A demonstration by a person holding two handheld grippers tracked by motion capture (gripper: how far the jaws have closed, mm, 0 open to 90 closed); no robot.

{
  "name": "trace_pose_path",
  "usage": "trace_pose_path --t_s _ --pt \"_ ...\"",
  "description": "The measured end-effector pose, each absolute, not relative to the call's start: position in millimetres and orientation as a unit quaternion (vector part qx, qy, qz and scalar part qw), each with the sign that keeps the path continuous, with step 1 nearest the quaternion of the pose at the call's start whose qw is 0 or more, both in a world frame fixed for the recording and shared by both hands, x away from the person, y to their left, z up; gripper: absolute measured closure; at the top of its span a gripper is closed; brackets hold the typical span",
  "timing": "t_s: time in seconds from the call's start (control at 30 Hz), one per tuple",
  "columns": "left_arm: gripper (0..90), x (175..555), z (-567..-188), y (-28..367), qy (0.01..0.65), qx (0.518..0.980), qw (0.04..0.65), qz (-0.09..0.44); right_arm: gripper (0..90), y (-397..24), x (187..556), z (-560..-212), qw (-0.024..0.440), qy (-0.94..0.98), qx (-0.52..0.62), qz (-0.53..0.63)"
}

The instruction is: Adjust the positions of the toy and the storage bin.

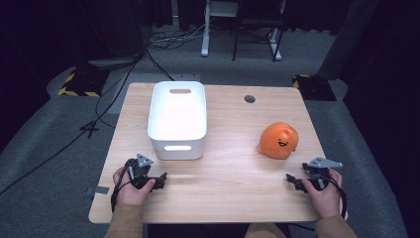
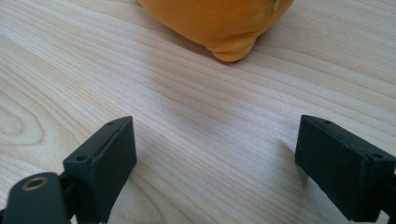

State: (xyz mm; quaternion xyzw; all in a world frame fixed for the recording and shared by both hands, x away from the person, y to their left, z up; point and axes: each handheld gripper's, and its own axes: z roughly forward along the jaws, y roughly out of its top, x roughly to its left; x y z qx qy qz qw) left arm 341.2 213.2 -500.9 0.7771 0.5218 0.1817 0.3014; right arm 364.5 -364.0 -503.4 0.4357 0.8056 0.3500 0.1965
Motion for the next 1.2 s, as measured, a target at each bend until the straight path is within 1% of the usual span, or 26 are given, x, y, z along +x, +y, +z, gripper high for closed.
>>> trace_pose_path --t_s 0.03,0.07,0.1,0.13,0.17,0.2,0.5,0.73,0.9,1.2 --pt "12.8 340 -499 215 0.522 0.776 0.305 0.180 12.7 -364 365 -503 0.196 0.806 0.436 0.350" --pt "21.1 340 -498 217 0.521 0.778 0.302 0.181 12.7 -364 364 -503 0.196 0.805 0.436 0.350" --pt "21.9 339 -496 218 0.522 0.777 0.302 0.179 12.7 -364 364 -503 0.196 0.806 0.436 0.350" --pt "17.7 338 -495 219 0.527 0.773 0.305 0.178 12.7 -364 365 -503 0.196 0.806 0.436 0.350" --pt "16.1 338 -494 221 0.527 0.774 0.304 0.177 12.7 -364 364 -503 0.196 0.806 0.436 0.350" --pt "19.2 336 -489 223 0.527 0.771 0.310 0.179 12.7 -364 364 -503 0.196 0.806 0.436 0.350" --pt "18.5 327 -468 227 0.532 0.758 0.335 0.173 12.7 -364 364 -503 0.196 0.806 0.436 0.350" --pt "17.1 322 -455 230 0.528 0.749 0.355 0.185 12.7 -364 365 -503 0.196 0.806 0.436 0.350" --pt "17.0 319 -438 230 0.529 0.740 0.369 0.189 12.7 -364 364 -503 0.196 0.805 0.436 0.350" --pt "21.5 318 -413 228 0.532 0.725 0.389 0.199 12.8 -363 364 -503 0.195 0.803 0.439 0.351"
